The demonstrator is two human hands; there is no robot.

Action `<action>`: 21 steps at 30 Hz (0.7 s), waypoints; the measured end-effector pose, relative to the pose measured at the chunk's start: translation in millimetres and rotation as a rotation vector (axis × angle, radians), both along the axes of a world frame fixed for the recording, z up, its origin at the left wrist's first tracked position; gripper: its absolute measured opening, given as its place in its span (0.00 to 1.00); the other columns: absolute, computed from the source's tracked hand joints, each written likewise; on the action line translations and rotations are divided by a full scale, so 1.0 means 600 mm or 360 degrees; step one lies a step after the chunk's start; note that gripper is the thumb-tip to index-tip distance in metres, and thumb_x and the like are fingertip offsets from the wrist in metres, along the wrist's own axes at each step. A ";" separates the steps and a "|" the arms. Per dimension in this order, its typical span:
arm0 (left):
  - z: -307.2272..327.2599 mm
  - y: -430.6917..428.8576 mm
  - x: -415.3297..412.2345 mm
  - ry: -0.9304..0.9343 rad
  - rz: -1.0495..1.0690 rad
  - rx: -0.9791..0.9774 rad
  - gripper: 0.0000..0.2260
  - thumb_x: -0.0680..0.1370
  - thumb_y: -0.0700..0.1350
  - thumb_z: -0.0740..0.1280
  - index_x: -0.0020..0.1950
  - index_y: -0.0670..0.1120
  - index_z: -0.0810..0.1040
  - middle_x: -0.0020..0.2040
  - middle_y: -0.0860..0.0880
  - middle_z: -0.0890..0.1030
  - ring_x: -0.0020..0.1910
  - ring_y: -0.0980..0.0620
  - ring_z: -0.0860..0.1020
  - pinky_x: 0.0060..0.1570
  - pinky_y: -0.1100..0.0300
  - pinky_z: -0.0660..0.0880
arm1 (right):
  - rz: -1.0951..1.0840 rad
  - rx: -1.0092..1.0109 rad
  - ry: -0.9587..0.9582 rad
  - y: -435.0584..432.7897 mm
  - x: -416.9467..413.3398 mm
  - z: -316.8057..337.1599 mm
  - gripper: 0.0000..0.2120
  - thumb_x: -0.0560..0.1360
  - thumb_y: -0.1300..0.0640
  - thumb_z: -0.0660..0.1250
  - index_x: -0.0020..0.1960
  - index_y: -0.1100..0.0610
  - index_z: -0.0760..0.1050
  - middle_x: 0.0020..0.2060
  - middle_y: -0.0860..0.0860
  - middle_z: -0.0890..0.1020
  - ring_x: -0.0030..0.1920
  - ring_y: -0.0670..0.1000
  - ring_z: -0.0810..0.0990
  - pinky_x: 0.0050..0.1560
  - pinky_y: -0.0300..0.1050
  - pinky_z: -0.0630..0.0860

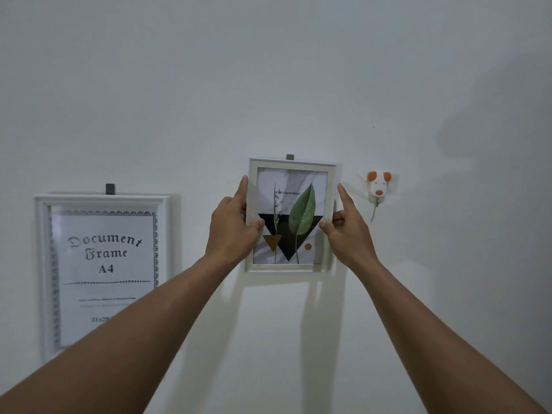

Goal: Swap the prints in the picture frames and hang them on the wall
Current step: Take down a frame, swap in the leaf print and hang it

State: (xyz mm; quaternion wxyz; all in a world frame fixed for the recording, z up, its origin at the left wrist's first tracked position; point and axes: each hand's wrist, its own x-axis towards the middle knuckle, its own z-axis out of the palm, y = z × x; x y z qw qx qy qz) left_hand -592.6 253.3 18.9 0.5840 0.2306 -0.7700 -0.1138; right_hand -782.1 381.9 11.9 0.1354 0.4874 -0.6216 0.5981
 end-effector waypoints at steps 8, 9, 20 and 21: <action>-0.005 -0.006 -0.004 -0.0006 0.0045 -0.0052 0.40 0.74 0.45 0.73 0.79 0.58 0.54 0.45 0.50 0.75 0.46 0.52 0.75 0.52 0.63 0.69 | -0.0039 -0.0046 0.0057 0.001 -0.008 0.004 0.35 0.78 0.63 0.65 0.78 0.40 0.56 0.41 0.50 0.75 0.43 0.48 0.77 0.44 0.36 0.72; -0.004 -0.004 -0.004 -0.0006 0.0046 -0.0058 0.40 0.74 0.45 0.73 0.79 0.57 0.54 0.45 0.50 0.75 0.46 0.52 0.75 0.52 0.63 0.69 | -0.0037 -0.0042 0.0061 0.001 -0.008 0.004 0.35 0.78 0.63 0.65 0.78 0.41 0.55 0.40 0.50 0.74 0.42 0.48 0.76 0.44 0.36 0.72; -0.009 0.003 -0.002 0.0037 0.0010 -0.0043 0.39 0.73 0.47 0.72 0.79 0.55 0.56 0.47 0.49 0.74 0.48 0.52 0.74 0.49 0.64 0.69 | -0.0096 -0.0014 0.0049 -0.003 -0.011 0.002 0.37 0.78 0.57 0.67 0.79 0.43 0.51 0.51 0.50 0.78 0.51 0.46 0.78 0.56 0.46 0.75; -0.008 0.004 -0.002 0.0036 0.0009 -0.0034 0.39 0.73 0.47 0.72 0.79 0.55 0.56 0.47 0.49 0.74 0.48 0.52 0.74 0.50 0.64 0.69 | -0.0109 -0.0011 0.0060 -0.002 -0.010 0.003 0.37 0.78 0.56 0.68 0.79 0.43 0.51 0.51 0.50 0.77 0.52 0.46 0.77 0.57 0.47 0.75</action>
